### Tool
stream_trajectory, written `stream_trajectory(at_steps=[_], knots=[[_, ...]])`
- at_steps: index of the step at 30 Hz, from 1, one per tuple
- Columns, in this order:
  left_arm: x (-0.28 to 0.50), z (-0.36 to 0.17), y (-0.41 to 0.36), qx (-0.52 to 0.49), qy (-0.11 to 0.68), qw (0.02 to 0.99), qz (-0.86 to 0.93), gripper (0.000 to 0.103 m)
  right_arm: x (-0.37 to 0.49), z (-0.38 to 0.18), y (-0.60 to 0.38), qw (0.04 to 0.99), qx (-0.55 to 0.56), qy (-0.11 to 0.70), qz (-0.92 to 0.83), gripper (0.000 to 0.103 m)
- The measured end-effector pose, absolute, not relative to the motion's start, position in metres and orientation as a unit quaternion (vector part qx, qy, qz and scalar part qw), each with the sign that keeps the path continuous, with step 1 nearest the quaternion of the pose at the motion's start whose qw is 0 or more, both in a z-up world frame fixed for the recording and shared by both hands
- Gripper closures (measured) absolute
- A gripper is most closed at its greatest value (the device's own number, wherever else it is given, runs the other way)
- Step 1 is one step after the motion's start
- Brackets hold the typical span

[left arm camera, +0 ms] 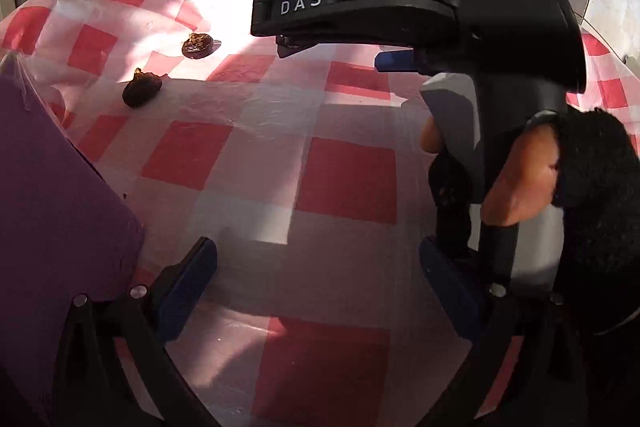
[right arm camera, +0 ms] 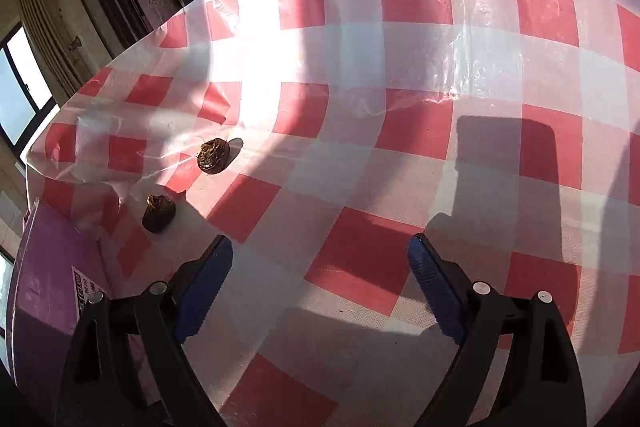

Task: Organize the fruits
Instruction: 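Grasp a brown date with the right tool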

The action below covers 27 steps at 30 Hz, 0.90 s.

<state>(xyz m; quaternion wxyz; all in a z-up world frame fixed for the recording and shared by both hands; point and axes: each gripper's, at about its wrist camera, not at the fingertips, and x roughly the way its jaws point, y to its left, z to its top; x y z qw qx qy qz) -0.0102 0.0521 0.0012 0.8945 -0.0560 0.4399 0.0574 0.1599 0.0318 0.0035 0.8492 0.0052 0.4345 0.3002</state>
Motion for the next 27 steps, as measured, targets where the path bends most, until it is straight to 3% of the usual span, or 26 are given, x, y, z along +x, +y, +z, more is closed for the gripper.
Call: stream_trajectory(at_steps=[6,13,22,27], knots=[[-0.013,0.002,0.050,-0.061,0.433,0.898,0.038,0.002,0.168,-0.002,0.103,0.817,-0.123,0.427,0.366,0.016],[-0.014,0.002,0.048,-0.064,0.426,0.902,0.028,0.002,0.178,-0.005,0.154,0.797,-0.191,0.411,0.399,0.015],[-0.014,0.000,0.047,-0.064,0.430,0.900,0.021,0.002,0.204,-0.002,0.166,0.794,-0.166,0.410,0.417,0.016],[-0.018,-0.001,0.047,-0.067,0.429,0.901,0.017,0.002,0.215,0.001,0.170,0.799,-0.174,0.402,0.413,0.028]])
